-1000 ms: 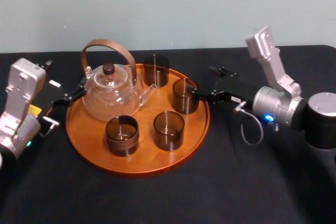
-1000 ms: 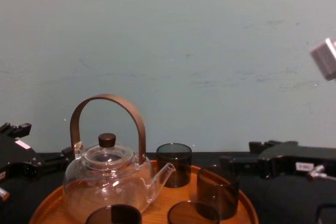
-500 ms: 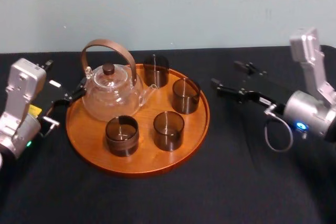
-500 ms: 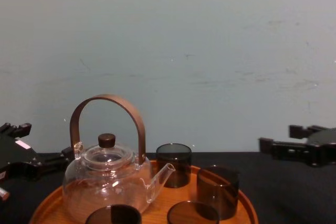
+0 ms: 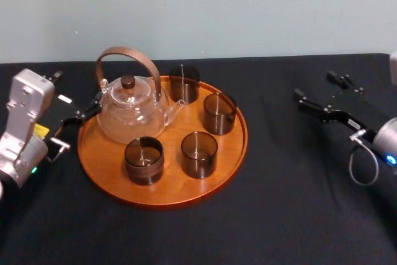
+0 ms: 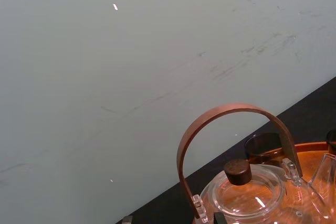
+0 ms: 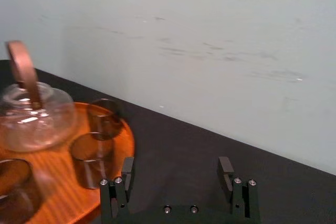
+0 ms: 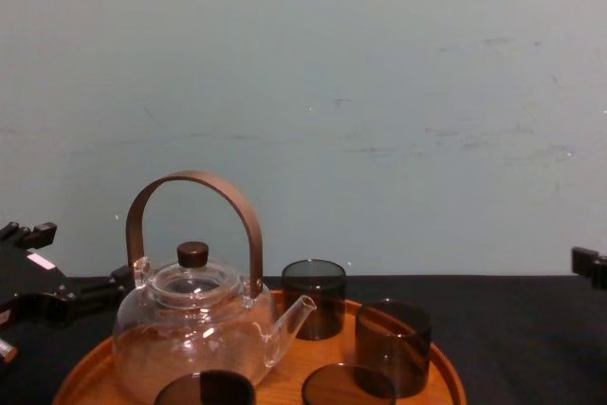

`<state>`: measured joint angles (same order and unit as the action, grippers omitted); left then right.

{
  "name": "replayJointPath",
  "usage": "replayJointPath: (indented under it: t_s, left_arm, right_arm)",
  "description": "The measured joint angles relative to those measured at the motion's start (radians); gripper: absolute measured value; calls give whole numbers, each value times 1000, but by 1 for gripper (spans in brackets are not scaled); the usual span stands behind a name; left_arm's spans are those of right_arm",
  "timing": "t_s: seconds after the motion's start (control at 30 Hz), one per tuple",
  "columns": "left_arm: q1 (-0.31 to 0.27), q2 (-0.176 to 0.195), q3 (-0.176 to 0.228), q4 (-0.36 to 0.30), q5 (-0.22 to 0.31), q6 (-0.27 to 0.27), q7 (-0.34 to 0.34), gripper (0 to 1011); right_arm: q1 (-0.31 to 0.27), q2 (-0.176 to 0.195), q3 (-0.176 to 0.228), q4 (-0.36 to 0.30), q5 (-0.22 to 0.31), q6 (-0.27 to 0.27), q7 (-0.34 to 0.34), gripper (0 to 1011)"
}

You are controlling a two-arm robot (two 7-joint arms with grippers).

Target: Pick up the glass from the table and place it on the tray.

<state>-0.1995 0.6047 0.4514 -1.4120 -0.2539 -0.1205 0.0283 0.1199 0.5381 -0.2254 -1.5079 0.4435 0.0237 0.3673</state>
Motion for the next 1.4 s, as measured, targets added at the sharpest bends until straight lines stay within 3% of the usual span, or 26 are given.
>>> replayJointPath:
  t_s: [0.47,1.4]
  left_arm:
    - [0,0,0,0,0,0,0,1001]
    - [0,0,0,0,0,0,0,1001]
  right_arm:
    - [-13,-41,60,55,-54,-18,-64,1002]
    - [-12,-42,59,56,-55,-20,-65,1002]
